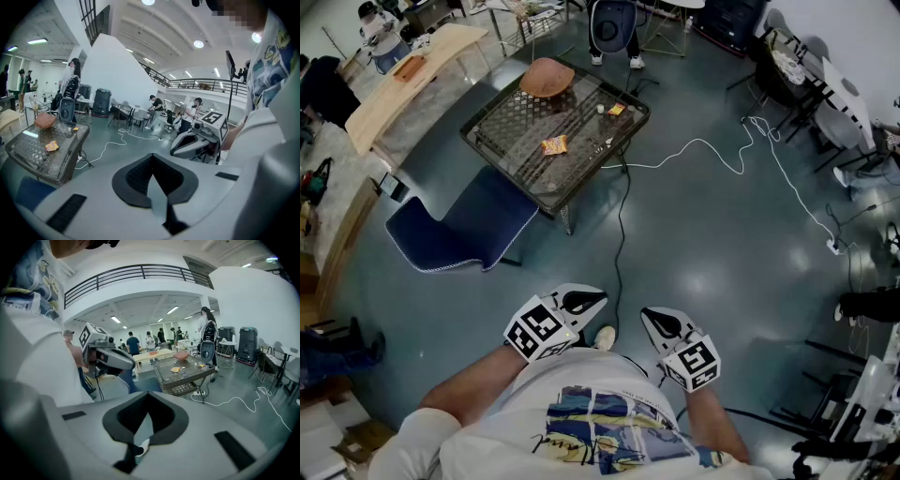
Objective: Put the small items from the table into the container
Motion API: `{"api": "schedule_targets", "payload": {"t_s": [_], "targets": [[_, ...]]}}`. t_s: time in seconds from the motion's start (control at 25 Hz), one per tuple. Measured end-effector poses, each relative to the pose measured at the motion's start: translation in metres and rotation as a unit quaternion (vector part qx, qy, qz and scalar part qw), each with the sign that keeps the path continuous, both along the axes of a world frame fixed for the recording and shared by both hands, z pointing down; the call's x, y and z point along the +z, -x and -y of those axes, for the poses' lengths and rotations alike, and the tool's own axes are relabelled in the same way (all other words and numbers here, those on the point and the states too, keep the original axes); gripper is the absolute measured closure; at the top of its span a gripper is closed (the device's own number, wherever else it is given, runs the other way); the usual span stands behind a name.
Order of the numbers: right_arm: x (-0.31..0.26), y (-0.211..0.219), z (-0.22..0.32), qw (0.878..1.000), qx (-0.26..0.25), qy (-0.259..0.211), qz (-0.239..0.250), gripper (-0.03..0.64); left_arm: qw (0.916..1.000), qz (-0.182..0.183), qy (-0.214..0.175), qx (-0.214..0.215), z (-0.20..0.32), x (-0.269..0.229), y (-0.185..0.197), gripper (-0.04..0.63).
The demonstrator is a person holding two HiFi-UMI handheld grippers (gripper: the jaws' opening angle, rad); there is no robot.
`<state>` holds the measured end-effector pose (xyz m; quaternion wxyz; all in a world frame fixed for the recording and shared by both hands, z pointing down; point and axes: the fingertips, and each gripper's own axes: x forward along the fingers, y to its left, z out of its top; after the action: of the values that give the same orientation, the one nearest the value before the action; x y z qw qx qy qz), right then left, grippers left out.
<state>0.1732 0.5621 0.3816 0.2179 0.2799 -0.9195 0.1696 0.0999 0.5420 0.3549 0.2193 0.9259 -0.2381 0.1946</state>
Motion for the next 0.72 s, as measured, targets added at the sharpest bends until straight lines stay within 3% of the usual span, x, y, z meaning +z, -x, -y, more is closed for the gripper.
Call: {"api": "schedule_targets", "payload": {"t_s": [0.36, 0.72], "targets": [[0.005, -0.041, -0.021, 1.000, 0.002, -0.019, 0.010, 0.609, 0.9996, 0.017, -0.006, -0.023, -0.035, 0.002, -0.029, 0.588], [0.009, -0.039, -0.001, 1.000, -0.014, -0.016, -0.002, 0.609, 0.9987, 0.013, -0.011, -0.048, -0.009, 0.001, -0.017, 0.586]]}}
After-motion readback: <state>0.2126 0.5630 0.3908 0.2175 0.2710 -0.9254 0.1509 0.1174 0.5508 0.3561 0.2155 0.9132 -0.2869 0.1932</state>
